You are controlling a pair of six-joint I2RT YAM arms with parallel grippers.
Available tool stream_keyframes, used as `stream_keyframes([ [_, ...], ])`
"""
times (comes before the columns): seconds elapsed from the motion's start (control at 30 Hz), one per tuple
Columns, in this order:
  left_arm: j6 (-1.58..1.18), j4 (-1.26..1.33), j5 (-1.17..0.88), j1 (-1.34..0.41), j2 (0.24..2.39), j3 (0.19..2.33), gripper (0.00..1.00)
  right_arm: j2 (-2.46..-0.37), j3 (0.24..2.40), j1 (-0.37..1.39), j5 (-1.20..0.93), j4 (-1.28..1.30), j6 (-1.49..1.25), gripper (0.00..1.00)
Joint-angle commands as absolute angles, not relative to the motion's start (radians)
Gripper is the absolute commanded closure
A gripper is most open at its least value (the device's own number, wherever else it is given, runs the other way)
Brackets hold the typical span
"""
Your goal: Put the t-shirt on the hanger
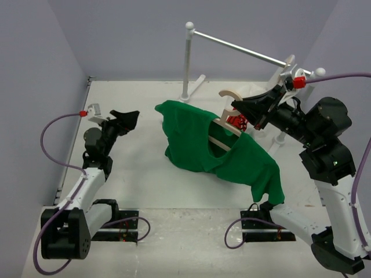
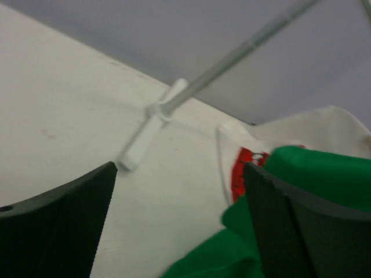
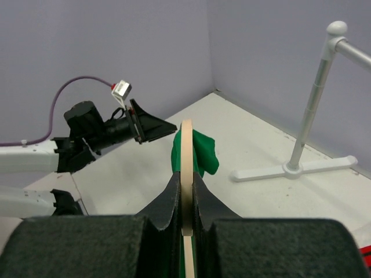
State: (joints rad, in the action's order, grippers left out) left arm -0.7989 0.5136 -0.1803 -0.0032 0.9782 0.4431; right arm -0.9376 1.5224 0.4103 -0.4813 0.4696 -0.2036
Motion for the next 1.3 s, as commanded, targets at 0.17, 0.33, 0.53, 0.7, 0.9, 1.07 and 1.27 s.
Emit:
stream_keyframes([
  [0.17, -0.889, 1.313, -0.927, -0.106, 1.243, 0.519, 0.01, -0.974, 1.6, 0.407, -0.598, 0.461, -0.204, 1.0],
  [0.33, -0.759, 1.234, -0.925, -0.202, 1.264, 0.537, 0.16, -0.988, 1.626, 0.407, -0.653, 0.46, -0.216, 1.0],
  [0.53, -0.715, 1.197, -0.919, -0.209, 1.255, 0.535, 0.64, -0.984, 1.63, 0.407, -0.624, 0.466, -0.202, 1.0],
  [0.7, -0.647, 1.118, -0.88, -0.209, 1.222, 0.514, 0.82, -0.99, 1.63, 0.407, -0.604, 0.47, -0.193, 1.0],
  [0.9, -0.599, 1.003, -0.747, -0.196, 1.173, 0.472, 1.0, -0.989, 1.635, 0.406, -0.578, 0.474, -0.187, 1.0],
  [1.07, -0.621, 0.932, -0.634, -0.147, 1.129, 0.448, 1.0, -0.984, 1.634, 0.407, -0.562, 0.487, -0.172, 1.0],
  [1.27, -0.664, 0.816, -0.498, -0.086, 1.08, 0.455, 1.0, -0.968, 1.609, 0.406, -0.581, 0.486, -0.168, 1.0],
])
